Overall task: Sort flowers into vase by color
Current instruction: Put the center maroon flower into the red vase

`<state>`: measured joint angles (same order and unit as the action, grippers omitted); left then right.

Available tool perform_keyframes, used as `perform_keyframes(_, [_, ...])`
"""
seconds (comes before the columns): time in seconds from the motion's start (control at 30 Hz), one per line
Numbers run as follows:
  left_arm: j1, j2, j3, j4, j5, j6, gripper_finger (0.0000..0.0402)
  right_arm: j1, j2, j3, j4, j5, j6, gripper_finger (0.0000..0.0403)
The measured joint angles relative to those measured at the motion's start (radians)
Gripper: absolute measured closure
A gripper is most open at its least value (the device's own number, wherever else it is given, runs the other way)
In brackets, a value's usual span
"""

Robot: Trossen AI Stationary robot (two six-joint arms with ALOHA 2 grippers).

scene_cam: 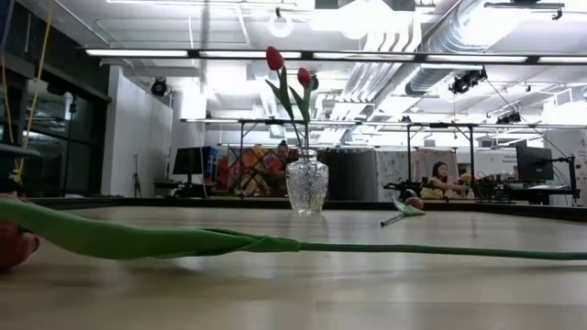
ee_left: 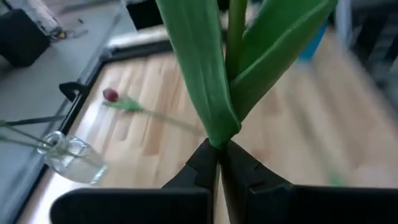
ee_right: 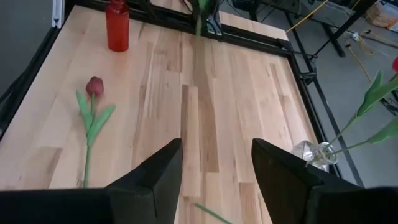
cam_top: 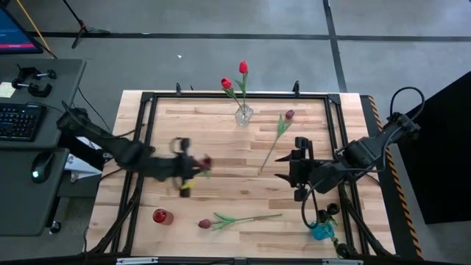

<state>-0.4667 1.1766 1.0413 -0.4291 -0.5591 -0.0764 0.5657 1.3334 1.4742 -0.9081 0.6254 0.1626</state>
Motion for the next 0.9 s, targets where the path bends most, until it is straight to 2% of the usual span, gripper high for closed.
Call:
perform_keyframes(0.1, [-0.101,-0.087,-0.006,0.008,-0.122,-0.195,0.0401,0.0,0.005,0.0,0.0,0.001,-0.006,0.0222])
perform_keyframes(0.17, [-0.155,-0.136,-0.006,0.011,-0.166,-0.344,0.0401,0.0,0.007,0.0,0.0,0.0,-0.006,0.0222])
perform_keyframes(0.27, [-0.218,-0.197,-0.006,-0.009,-0.147,-0.506,0.0401,0.0,0.007,0.0,0.0,0.001,-0.002,0.0222])
perform_keyframes(0.4, [-0.309,-0.229,-0.006,-0.125,-0.126,-0.622,0.0401,0.0,0.007,0.0,0.0,0.0,0.013,0.0222])
perform_keyframes(0.5, [-0.384,-0.226,-0.006,-0.202,-0.129,-0.629,0.0401,0.0,0.007,0.0,0.002,0.0,0.018,0.0222])
perform_keyframes(0.7, [-0.549,-0.22,-0.007,-0.231,-0.234,-0.629,0.0401,0.0,0.007,0.0,0.036,0.0,0.02,0.0222])
perform_keyframes(0.9, [-0.686,-0.235,-0.007,-0.213,-0.176,-0.558,0.0401,-0.003,0.007,0.0,0.057,0.0,0.02,0.0222])
